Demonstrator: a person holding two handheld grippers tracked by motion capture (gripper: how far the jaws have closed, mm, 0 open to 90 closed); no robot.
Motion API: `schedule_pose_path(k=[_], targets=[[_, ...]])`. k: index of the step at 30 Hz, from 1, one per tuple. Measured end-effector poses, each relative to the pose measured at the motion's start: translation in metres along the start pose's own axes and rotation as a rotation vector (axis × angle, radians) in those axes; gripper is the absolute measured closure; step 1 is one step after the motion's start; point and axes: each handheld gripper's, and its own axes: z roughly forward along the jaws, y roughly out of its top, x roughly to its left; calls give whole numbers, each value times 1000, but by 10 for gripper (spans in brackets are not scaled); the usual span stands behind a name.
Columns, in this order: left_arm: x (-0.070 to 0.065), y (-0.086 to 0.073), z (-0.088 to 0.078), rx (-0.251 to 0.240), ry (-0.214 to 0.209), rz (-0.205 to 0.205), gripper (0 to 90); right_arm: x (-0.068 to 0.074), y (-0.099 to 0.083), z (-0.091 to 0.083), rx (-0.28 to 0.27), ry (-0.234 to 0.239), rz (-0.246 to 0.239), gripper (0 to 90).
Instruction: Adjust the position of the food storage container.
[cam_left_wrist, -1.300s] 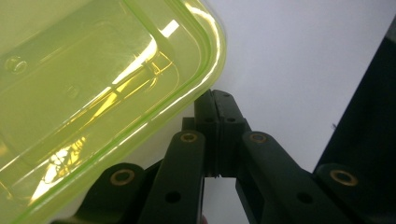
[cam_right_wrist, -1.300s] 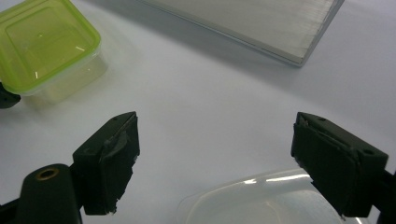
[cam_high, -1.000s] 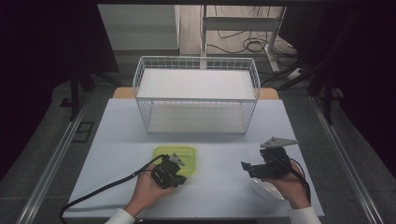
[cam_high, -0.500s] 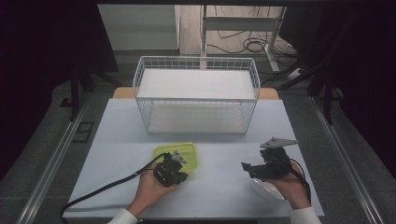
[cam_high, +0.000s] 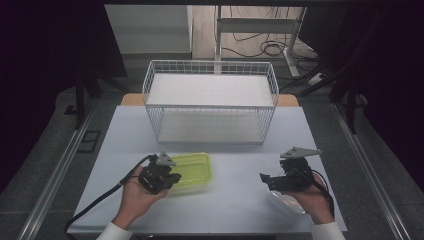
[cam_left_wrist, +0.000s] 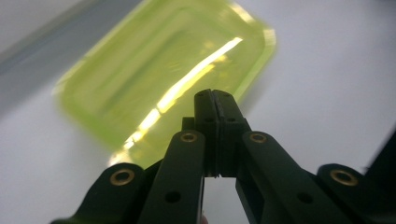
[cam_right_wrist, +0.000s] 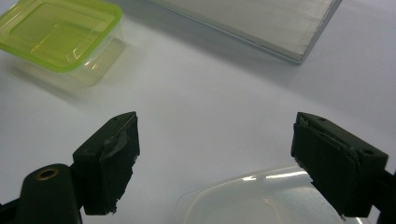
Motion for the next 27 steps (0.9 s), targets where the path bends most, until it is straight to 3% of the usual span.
schedule_pose_path(k=[6,9,13,23,27], targets=[[36,-18,-4,19,66,-102,897,1,0,0,-6,-7,1,157],[48,-26,7,58,59,-137,897,2,1,0,-5,-7,-6,157],[50,-26,20,80,56,-134,898,4,2,1,-2,-3,-9,157],[57,-19,28,47,42,-171,899,4,1,1,1,-2,-11,157],[54,-14,33,47,40,-165,899,5,2,1,6,0,-15,157]])
